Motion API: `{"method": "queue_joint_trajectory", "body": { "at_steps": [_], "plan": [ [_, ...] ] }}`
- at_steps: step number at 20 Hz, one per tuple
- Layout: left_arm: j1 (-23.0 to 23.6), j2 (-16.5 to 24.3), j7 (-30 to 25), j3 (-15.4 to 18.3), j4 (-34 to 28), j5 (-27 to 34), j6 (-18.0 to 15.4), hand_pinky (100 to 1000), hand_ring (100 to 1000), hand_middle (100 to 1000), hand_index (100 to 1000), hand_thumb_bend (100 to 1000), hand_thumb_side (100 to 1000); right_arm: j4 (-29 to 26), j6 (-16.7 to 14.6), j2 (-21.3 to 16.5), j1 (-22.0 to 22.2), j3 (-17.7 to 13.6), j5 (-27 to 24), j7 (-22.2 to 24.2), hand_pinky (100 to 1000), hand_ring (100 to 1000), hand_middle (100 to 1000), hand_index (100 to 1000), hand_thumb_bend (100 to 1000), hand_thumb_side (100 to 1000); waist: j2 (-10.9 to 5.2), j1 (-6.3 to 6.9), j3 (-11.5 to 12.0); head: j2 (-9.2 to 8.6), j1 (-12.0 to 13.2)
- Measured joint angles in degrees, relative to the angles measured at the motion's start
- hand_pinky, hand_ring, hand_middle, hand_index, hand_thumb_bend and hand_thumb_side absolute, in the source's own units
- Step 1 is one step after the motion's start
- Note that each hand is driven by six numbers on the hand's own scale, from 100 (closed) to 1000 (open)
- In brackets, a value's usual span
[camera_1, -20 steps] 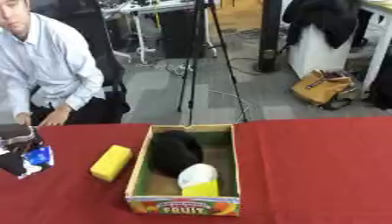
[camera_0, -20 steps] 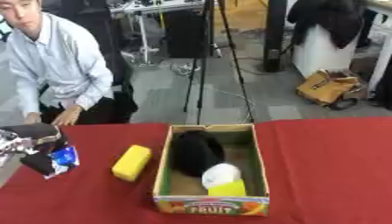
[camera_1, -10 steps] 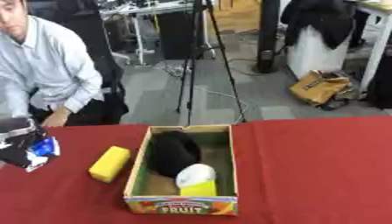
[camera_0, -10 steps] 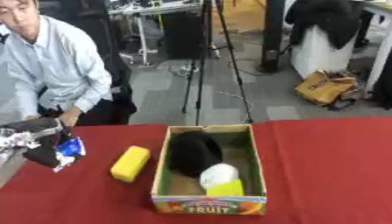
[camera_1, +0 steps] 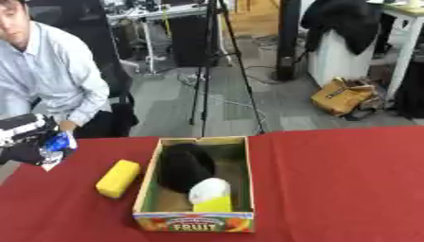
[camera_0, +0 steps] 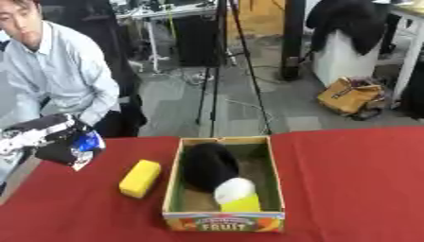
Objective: Pick up objects on the table and place them in the box.
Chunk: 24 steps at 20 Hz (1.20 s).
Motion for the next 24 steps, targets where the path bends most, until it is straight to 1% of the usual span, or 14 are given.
{"method": "queue_joint_trajectory", "body": {
  "at_steps": [5,10,19,24],
  "plan": [
    [-1.4,-1.6,0.7,-0.1,0.0,3.9,1.0,210,318,348,501,100,513,0.0,0.0,0.2,0.0,0.3,0.0,0.0,816,776,623,635,100,1000,-0.02,0.22,-0.6,0.00,0.0],
    [-3.2,-3.7,0.6,-0.5,-0.2,5.5,1.4,206,315,342,499,100,514,0.0,0.1,0.2,0.1,0.3,0.0,0.1,816,776,623,635,100,1000,-0.42,0.72,-1.2,0.00,0.1],
    [-5.8,-7.4,1.7,-1.0,-0.4,6.0,2.4,199,310,334,495,100,514,0.0,0.2,0.6,0.3,0.3,0.0,0.2,817,776,622,635,100,1000,-0.85,1.43,-2.7,0.00,0.4],
    [-7.5,-10.0,3.0,-1.1,0.1,5.2,2.9,200,312,331,493,100,517,0.0,0.1,0.7,0.3,0.5,0.0,0.3,817,775,622,635,100,1000,-1.13,1.91,-3.8,0.00,0.9]
  ]
}}
